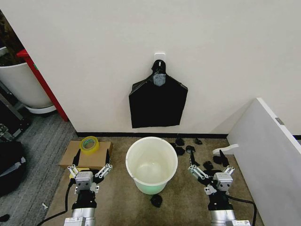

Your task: Place the garbage bag over the trash bin.

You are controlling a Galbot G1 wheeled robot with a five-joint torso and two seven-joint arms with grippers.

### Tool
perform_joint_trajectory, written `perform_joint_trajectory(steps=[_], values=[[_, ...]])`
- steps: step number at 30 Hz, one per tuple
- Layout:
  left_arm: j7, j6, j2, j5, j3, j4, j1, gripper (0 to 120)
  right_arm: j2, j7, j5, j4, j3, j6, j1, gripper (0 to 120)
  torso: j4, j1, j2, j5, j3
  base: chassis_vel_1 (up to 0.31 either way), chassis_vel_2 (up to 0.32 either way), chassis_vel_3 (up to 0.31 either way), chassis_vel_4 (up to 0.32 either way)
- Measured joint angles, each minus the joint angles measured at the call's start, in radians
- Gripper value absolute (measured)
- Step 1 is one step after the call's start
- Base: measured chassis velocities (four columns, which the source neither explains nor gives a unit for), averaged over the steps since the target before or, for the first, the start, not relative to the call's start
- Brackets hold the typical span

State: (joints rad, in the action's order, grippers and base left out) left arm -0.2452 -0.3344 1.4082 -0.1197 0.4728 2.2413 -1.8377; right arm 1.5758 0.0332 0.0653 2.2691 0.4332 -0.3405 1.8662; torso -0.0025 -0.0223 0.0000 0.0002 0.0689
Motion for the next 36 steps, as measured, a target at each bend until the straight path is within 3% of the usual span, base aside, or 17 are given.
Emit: perform_joint_trajectory(steps=[22,36], values=[[0.001,-0.012,0.009,-0.029,0.003,-0.011,0.000,100,-0.035,-0.006,-0.034,-0.050,-0.024,0.056,-0.068,100,0.0001,0.000,0.000,0.0000,0.000,0.000,0.000,0.000,0.000],[0.017,-0.017,-0.043,-0.021,-0.041,-0.059,0.017,100,-0.152,-0.070,-0.365,-0.108,-0.013,0.180,-0.272,100,-0.0003,0.000,0.000,0.0000,0.000,0.000,0.000,0.000,0.000]])
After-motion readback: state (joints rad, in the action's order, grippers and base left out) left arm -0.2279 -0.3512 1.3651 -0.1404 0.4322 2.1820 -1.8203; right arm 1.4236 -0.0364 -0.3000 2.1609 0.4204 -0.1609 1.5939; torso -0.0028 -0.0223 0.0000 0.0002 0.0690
